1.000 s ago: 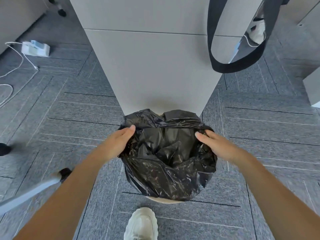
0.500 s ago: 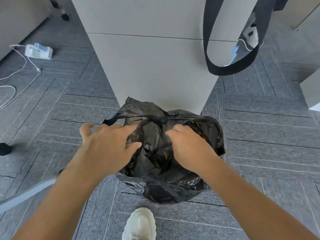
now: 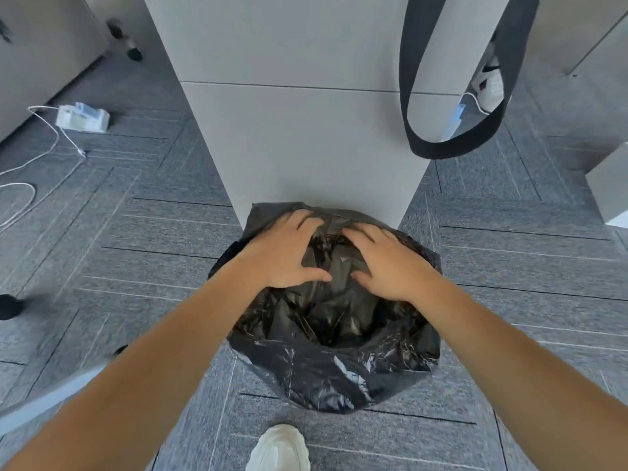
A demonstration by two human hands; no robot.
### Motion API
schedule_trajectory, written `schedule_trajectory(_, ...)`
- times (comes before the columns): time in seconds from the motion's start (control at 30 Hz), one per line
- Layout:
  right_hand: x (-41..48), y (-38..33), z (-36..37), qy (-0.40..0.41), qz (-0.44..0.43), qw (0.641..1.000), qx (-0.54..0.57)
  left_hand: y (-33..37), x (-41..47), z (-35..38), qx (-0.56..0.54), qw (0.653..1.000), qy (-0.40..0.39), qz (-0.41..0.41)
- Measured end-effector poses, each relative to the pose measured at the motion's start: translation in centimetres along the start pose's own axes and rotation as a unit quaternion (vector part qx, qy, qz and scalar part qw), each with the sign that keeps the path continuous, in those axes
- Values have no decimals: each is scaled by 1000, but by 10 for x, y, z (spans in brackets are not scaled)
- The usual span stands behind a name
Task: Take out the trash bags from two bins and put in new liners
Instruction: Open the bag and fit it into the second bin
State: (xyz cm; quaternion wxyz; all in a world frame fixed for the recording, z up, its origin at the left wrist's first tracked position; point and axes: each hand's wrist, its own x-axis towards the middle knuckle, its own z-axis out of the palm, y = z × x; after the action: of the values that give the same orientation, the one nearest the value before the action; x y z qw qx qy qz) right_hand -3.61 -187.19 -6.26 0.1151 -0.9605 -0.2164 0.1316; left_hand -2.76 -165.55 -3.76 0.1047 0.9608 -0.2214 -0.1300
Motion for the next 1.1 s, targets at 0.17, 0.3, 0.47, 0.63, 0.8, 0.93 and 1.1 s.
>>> schedule_trajectory(0.17,16,9,-9,-10,70,975,209,-26,-1,11,-218,974,-33,-45)
schedule_trajectory(0.3,28,20,-8,4,141,879,456,-44,0,24,-409,909,-11,-74)
schedule_trajectory(0.47,12,42,12,41,196,739,643,-64,-19,46,-538,836,50,-90)
schedule_trajectory(0.63,-7,40,30,155,245,644,708,-65,-45,67,-697,697,122,-121)
schedule_trajectory(0.8,-30,37,45,259,258,699,615,-55,-61,82,-778,571,201,-166)
schedule_trajectory(0.93,-54,35,60,280,182,803,493,-44,-74,89,-726,628,233,-154)
schedule_trajectory(1.1,-82,33,54,200,59,904,374,-38,-101,87,-564,797,205,-71)
